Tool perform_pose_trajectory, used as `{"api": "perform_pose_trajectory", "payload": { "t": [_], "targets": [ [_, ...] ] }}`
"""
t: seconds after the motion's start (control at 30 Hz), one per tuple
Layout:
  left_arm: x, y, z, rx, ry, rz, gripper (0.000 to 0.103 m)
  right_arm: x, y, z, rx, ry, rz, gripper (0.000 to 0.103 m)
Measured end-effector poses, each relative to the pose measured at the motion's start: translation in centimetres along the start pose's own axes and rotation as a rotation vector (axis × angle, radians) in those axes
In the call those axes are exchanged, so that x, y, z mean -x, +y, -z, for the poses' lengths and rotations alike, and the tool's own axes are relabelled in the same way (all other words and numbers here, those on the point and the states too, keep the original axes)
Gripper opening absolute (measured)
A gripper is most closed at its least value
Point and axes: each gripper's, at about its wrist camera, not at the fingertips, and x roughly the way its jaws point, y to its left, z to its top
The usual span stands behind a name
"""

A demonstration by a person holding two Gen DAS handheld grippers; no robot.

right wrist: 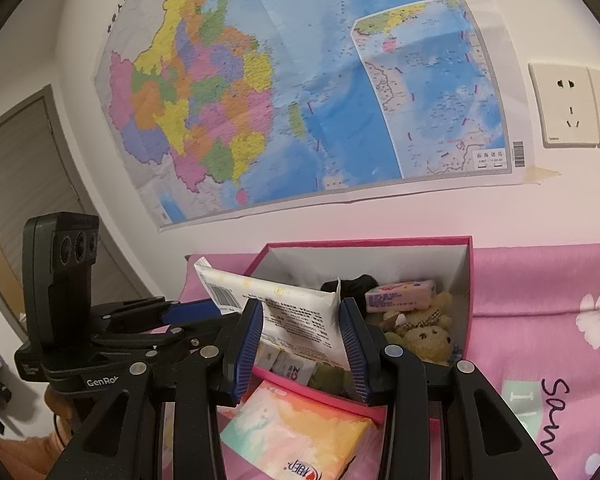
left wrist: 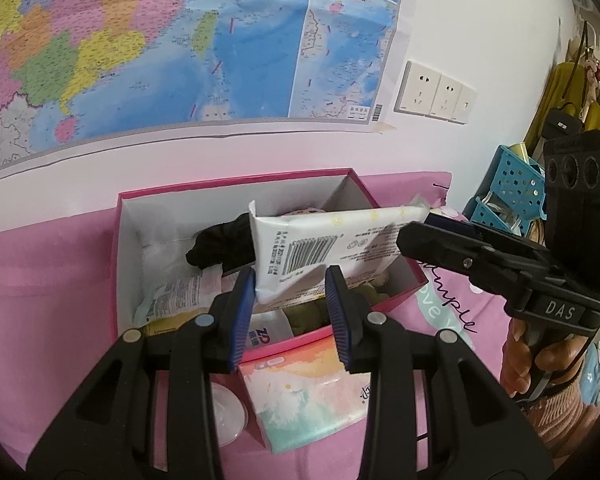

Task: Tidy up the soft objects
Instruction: 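Lower the white wipes packet over the box rim into the box, then push the white wipes packet down into the box and open the right gripper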

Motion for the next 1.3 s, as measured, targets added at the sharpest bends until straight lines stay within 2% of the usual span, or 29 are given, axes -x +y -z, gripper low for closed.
{"api": "perform_pose_trajectory", "payload": {
  "t": [1.3],
  "targets": [
    [-2.8, 1.4, -1.4, 0.028, 0.054, -0.01, 0.037, -1.9, -1.1, -0.8, -0.033, 0.016, 0.004, 0.04]
  ]
}}
